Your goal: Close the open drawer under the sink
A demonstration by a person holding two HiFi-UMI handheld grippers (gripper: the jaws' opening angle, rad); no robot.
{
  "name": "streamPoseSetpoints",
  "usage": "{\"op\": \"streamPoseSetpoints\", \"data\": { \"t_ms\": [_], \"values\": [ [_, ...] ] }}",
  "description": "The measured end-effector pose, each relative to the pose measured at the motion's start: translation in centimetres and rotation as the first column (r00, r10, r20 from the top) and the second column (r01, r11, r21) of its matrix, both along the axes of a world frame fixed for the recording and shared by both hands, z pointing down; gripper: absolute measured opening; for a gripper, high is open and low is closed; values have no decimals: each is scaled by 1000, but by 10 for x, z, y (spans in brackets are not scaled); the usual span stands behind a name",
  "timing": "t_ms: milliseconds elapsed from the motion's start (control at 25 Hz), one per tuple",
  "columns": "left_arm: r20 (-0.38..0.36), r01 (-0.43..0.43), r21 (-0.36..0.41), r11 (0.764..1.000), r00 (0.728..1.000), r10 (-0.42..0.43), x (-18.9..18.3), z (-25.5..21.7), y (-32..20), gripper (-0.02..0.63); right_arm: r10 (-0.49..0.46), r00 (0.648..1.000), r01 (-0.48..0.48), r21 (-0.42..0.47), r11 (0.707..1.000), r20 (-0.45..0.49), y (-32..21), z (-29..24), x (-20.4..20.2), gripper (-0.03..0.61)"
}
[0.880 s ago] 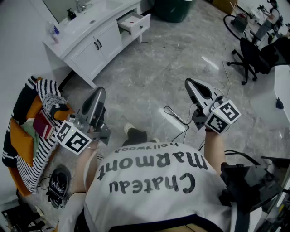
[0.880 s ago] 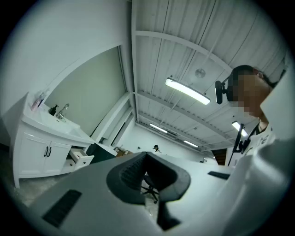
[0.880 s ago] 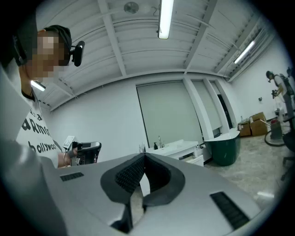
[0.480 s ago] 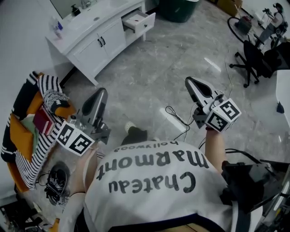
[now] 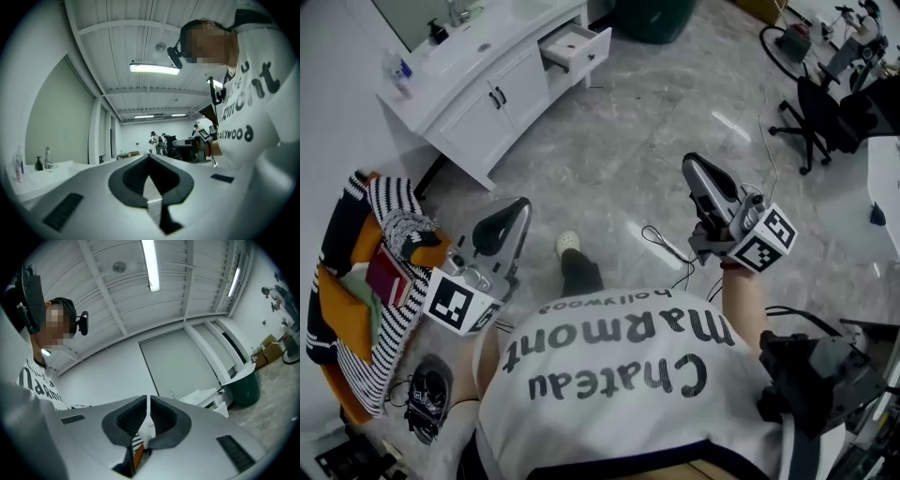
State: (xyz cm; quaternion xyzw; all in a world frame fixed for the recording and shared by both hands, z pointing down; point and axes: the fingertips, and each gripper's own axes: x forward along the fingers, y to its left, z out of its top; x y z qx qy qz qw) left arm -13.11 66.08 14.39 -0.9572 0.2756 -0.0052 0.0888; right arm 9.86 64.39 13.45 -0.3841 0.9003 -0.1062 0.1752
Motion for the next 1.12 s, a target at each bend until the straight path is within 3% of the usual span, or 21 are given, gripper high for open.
{"op": "streamPoseSetpoints", "data": {
  "t_ms": [200, 360, 560, 680, 800, 960, 1120],
  "values": [
    [-58, -9, -92, 996, 998, 4, 0, 5, -86, 8, 129, 992, -128, 55, 990, 0, -54, -13, 6, 12],
    [-111, -103, -162, 981, 990, 85, 5, 8, -143, 8, 184, 983, -183, 41, 982, -27, -109, -17, -3, 12],
    [-32, -157, -195, 968, 988, 154, 6, 20, -202, 8, 163, 985, -166, -61, 984, -47, -177, -2, -32, 12],
    [-61, -169, -249, 954, 985, 159, -3, 22, -234, 8, 193, 974, -208, -129, 970, -119, -216, 12, -44, 12],
    [-113, -141, -292, 946, 987, 112, -18, 23, -268, 8, 220, 967, -241, -189, 952, -127, -248, 24, -50, 12],
    [-141, -148, -305, 941, 984, 109, -39, 28, -302, 8, 233, 963, -259, -234, 937, -135, -282, 37, -65, 12],
    [-125, -185, -297, 937, 980, 154, -46, 28, -312, 8, 241, 962, -267, -269, 925, -127, -303, 48, -77, 12]
  ]
}}
